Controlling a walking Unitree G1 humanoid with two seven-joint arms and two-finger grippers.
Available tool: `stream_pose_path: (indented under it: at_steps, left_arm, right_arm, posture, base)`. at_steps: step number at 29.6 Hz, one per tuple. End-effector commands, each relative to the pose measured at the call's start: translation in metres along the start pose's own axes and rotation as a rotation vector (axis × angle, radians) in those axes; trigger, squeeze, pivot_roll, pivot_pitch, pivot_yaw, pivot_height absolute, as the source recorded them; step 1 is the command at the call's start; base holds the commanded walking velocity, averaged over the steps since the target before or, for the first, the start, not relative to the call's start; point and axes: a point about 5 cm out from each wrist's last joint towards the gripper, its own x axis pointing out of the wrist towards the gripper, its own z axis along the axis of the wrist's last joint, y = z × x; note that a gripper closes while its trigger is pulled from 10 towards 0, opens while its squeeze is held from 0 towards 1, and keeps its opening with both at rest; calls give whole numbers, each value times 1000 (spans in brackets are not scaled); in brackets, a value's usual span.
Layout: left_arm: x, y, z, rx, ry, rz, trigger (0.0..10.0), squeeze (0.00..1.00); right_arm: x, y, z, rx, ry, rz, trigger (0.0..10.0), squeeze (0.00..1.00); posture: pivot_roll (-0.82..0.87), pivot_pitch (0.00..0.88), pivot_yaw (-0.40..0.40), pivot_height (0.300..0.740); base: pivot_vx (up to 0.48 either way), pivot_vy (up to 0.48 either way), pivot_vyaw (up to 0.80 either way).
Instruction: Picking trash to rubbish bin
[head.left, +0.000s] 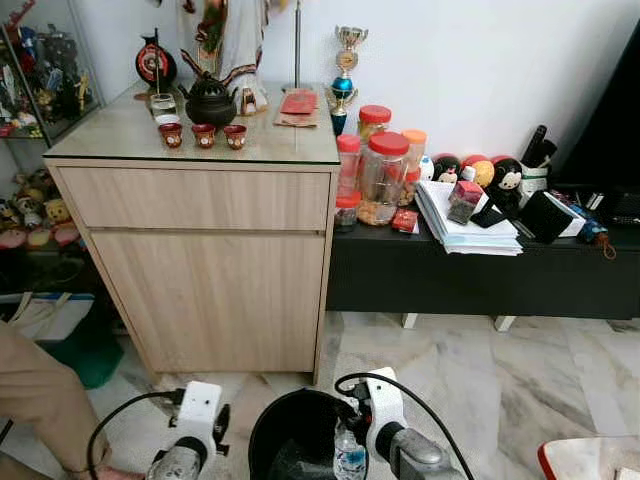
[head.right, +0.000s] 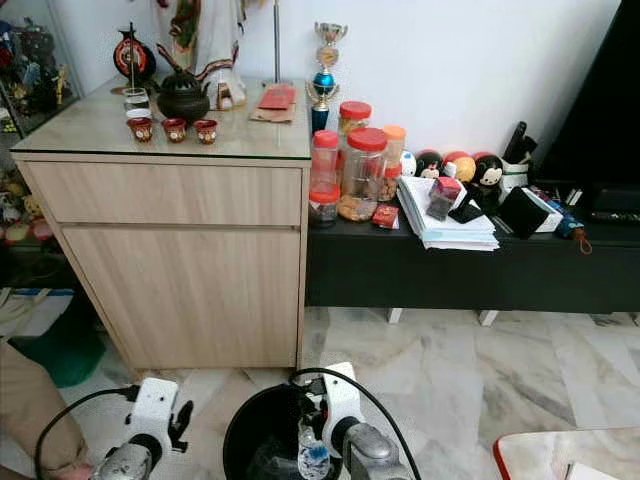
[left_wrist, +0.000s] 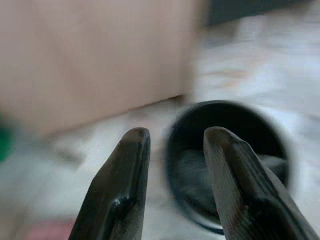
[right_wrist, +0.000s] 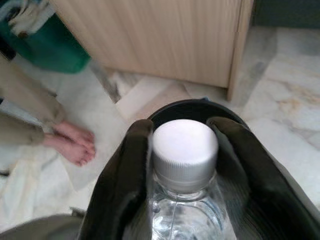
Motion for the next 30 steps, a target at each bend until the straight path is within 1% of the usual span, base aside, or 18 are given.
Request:
stream_pose_path:
  at_steps: [1,5,11,14,16,17,19,24,30]
  left_arm:
    - [8,-12,16,42,-51,-128,10000,0]
    - [9,-16,15,26,-37,-188,10000,0]
    - [7,-15,13,1,-35,-211,10000,0]
    - [6,-16,12,-8,-30,-238,10000,0]
    - [5,-16,12,-12,-28,-242,10000,0]
    - [5,-16,12,-12,-28,-242,10000,0]
    - [5,-16,11,-16,-27,-244,10000,0]
    - [5,-16,11,-23,-25,-252,10000,0]
    - [5,-16,11,-30,-22,-266,10000,0]
  right_arm:
    - [6,7,15,-47,-32,35,10000,0]
    - [8,10,21,-61,-38,45,10000,0]
    - [14,21,32,-94,-70,72,10000,0]
    - [17,26,43,-104,-104,51,10000,0]
    - [20,30,51,-105,-128,46,10000,0]
    - [20,30,51,-105,-128,46,10000,0]
    - [22,38,58,-108,-146,64,10000,0]
    - [25,46,65,-115,-172,71,10000,0]
    - [26,48,71,-123,-185,58,10000,0]
  posture:
    - [84,37,-85,740]
    - [84,29,-81,740]
    - [91,20,-79,740]
    - [99,16,-80,740]
    - [99,16,-80,740]
    - [99,16,-80,740]
    - [99,16,-80,740]
    - [114,26,-85,740]
    - [118,27,-86,740]
  base:
    - [0,0,0]
    - [0,0,0]
    - [0,0,0]
    - [0,0,0]
    - [0,0,0]
    - [0,0,0]
    - [0,0,0]
    - [0,0,0]
    - [0,0,0]
